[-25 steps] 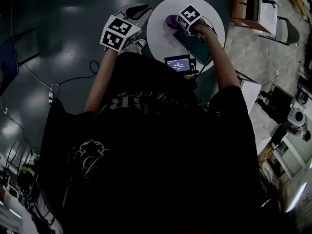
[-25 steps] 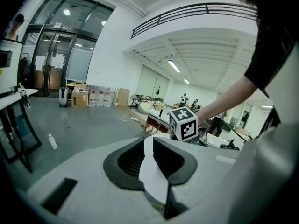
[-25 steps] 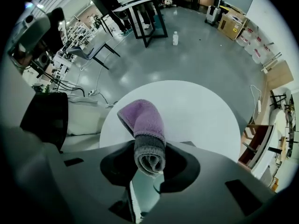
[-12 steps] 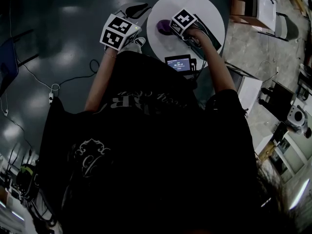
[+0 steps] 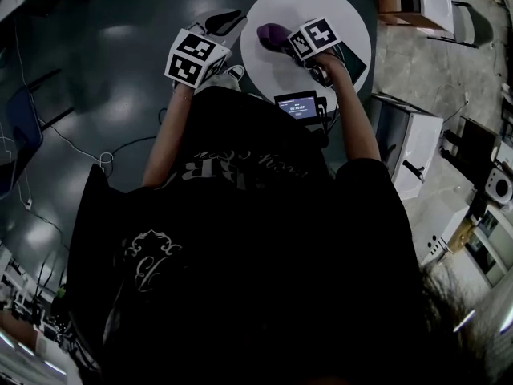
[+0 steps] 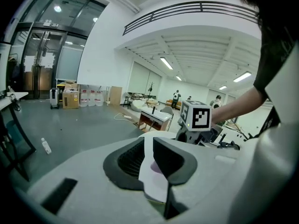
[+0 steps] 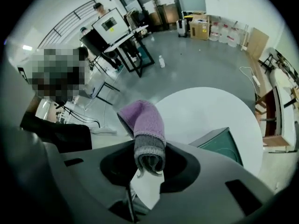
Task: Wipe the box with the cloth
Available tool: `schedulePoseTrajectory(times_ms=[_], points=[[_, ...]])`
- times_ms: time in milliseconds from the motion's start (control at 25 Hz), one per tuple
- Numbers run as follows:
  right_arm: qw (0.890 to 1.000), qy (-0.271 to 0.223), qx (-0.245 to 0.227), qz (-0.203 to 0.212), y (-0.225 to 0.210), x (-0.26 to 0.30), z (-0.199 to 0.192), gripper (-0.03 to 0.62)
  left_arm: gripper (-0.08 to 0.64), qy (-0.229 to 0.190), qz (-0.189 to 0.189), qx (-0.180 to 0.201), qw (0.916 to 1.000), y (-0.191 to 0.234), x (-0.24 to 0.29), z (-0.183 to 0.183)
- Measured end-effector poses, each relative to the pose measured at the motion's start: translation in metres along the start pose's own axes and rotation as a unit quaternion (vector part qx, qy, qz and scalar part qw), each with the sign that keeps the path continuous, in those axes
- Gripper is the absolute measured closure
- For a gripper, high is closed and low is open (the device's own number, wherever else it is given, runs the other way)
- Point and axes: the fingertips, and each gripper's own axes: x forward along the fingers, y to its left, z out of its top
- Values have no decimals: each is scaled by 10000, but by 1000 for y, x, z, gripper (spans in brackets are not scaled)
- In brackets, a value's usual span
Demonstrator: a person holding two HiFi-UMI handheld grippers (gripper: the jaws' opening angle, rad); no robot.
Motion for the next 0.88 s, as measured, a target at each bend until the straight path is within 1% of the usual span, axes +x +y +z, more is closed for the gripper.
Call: schedulePoseTrajectory(times_ms=[80,160,280,360,400,520,640,720,800,880], points=[[9986,-420,331,-5,0,-12,6,491,508,37,-153,89,9998,0,7,4],[9940,-813,734,-57,-5,-23,10,491,508,75,-356,183,9992,-1,18,8],[9806,-1332,1420,-244,-23,-37,10,491,508,165,-756,344,9964,-5,43,12],[9665,-1654,1932,-359,-38,-48,9,491,508,267,-1060,462,9929,-8,63,13],[9573,-1829,2201,-404,-44,-54,9,491,508,334,-1224,522,9905,-9,72,13],[9255,-2352,2920,-537,-52,-76,1,491,508,527,-1691,703,9817,-18,91,12],[8970,-2714,3422,-686,-54,-91,-14,491,508,621,-2064,839,9729,-33,105,9],[8833,-2854,3639,-773,-50,-96,-24,491,508,594,-2254,880,9685,-41,111,12],[8731,-2945,3791,-845,-39,-101,-43,491,508,502,-2400,885,9654,-58,112,16],[8634,-3031,3928,-921,-28,-107,-66,491,508,490,-2550,987,9606,-80,111,15]])
